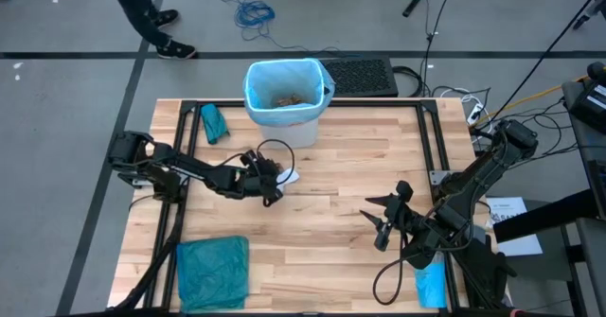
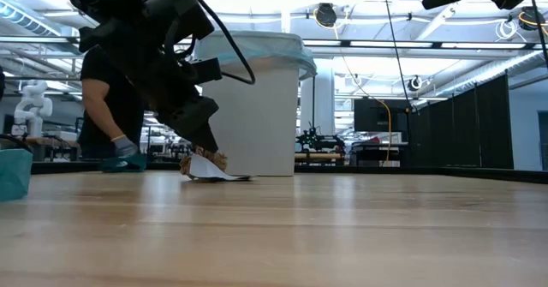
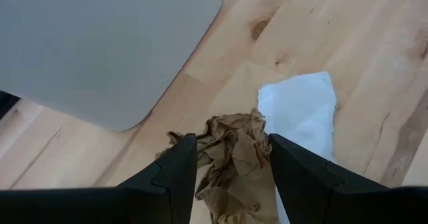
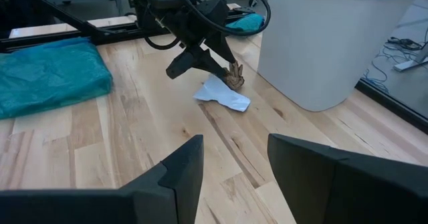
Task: Place trash/remove bag and relplace
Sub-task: Put the brown paper into the blue trash bag inside the white trash bin
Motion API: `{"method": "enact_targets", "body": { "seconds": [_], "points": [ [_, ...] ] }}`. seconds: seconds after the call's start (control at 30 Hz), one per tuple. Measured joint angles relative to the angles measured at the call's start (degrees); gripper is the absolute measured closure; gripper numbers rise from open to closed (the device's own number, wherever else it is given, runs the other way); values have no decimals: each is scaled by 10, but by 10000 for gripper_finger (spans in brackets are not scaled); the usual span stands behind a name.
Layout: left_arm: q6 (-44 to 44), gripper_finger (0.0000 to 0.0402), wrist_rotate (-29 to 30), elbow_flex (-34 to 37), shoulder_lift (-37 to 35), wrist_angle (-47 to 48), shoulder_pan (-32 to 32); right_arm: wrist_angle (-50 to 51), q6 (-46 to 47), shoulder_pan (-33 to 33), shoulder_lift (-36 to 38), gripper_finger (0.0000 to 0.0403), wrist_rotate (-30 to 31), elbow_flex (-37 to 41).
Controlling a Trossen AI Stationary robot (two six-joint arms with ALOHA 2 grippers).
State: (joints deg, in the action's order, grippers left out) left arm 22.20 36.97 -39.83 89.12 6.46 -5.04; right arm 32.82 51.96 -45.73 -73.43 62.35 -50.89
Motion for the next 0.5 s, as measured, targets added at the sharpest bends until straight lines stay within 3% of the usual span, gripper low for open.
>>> {"method": "enact_targets", "body": {
  "seconds": [0.37,0.5],
  "points": [
    [5,223,-8,-1,11,-1,0,0,1,0,0,243,0,0],
    [14,245,-8,-1,11,0,0,0,1,0,0,243,0,0]
  ]
}}
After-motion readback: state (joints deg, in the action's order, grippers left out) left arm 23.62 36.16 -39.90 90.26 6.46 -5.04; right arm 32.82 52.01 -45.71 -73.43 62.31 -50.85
